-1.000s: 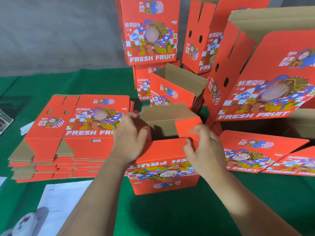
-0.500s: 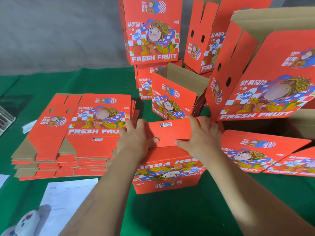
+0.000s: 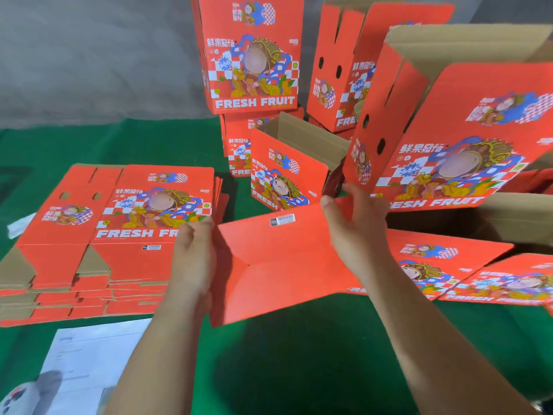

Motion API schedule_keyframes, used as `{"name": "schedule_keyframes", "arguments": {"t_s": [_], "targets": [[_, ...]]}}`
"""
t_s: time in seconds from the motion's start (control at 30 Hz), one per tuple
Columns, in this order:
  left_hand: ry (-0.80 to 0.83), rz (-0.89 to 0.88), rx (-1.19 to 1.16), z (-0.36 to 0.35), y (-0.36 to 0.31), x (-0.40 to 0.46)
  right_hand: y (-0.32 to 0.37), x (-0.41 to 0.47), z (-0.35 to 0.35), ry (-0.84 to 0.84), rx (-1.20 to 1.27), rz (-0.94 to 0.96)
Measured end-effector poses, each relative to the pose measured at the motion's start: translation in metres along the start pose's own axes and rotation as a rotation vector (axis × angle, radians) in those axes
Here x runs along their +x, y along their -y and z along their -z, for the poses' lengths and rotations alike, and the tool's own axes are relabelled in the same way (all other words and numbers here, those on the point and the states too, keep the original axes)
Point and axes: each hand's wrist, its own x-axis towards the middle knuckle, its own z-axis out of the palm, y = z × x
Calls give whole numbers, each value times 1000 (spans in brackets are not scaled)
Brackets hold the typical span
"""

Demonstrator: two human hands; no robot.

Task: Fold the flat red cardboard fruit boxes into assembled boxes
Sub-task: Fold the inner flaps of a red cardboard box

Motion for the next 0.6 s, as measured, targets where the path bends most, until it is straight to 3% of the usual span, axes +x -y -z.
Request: {"name": "schedule_keyframes", "arguments": {"t_s": [0.1,0.17,0.23,0.33,0.4,0.47,0.53,0.6], "targets": [[-65,-114,-276,0,-6,-10,11,3,1,-194,196,21],[8,-220,-520,3,-4,-12,13,2,-3,-206,252,-17],[75,-277,-624,2,-1,-11,13,3,-7,-162,346,-105],[98,-98,-528,11,-1,1,11,9,-9,-112,416,-185],[294,235,-371,22,-4,11,6,10,-8,-74,405,-141],[471,411,-156,33,-1,18,4,9,-9,-37,375,-63],[449,346,-48,36,1,21,5,13,-11,-25,389,-11],[393,186,-119,33,-1,25,12,21,-11,-8,435,20]]}}
